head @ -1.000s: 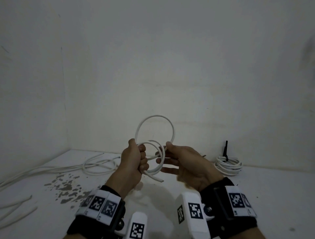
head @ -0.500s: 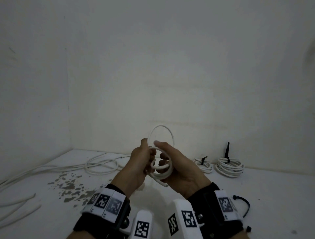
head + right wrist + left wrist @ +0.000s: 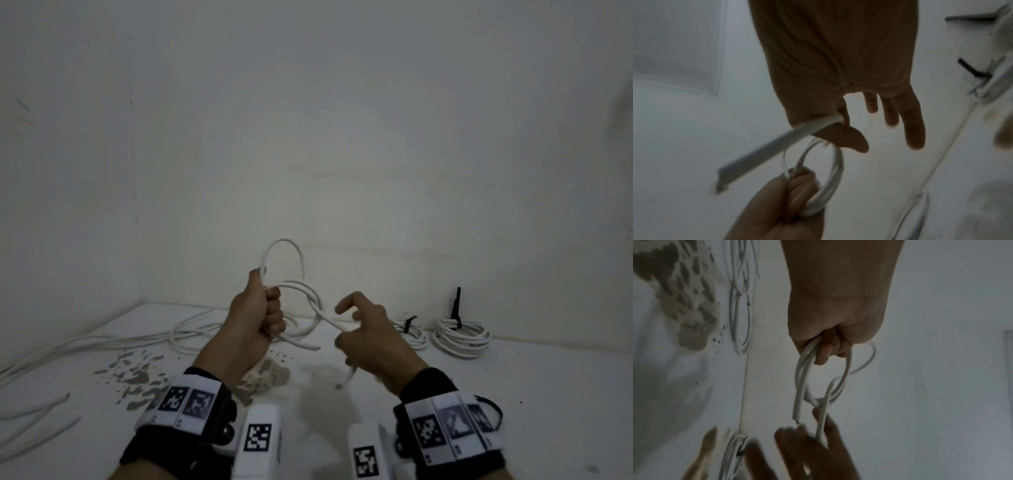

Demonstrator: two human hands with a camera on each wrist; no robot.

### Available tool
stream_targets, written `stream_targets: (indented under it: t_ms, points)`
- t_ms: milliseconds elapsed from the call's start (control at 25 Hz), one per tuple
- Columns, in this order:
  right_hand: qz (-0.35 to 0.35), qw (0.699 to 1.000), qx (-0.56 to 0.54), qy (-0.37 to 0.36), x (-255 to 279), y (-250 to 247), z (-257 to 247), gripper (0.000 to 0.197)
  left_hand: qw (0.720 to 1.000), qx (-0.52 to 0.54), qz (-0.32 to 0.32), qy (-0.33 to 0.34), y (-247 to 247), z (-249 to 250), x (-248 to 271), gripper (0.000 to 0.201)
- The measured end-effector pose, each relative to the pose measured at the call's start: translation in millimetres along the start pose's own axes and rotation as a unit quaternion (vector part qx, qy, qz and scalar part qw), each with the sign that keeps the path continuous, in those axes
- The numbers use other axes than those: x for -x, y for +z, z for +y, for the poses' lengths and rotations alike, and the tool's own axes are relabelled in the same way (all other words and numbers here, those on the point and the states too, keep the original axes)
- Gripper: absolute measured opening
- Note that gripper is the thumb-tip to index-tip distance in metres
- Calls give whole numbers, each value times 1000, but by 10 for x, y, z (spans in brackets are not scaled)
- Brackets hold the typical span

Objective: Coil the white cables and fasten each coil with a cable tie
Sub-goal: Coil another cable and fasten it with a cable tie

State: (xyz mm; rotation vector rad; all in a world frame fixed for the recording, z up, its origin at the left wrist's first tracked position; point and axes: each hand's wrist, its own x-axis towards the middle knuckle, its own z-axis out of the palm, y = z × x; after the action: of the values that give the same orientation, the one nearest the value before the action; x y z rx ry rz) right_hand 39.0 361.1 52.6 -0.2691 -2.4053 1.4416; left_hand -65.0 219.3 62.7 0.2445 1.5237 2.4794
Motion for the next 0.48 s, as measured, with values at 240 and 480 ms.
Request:
stream_targets:
  t_ms: [240, 480]
  points:
    - [72, 981, -179, 27, 28, -383, -93, 45, 992, 115, 39, -42, -516, 181, -257, 57]
    - [43, 984, -170, -29, 59, -198, -179, 38, 956, 276, 20, -100, -765, 95, -372, 44]
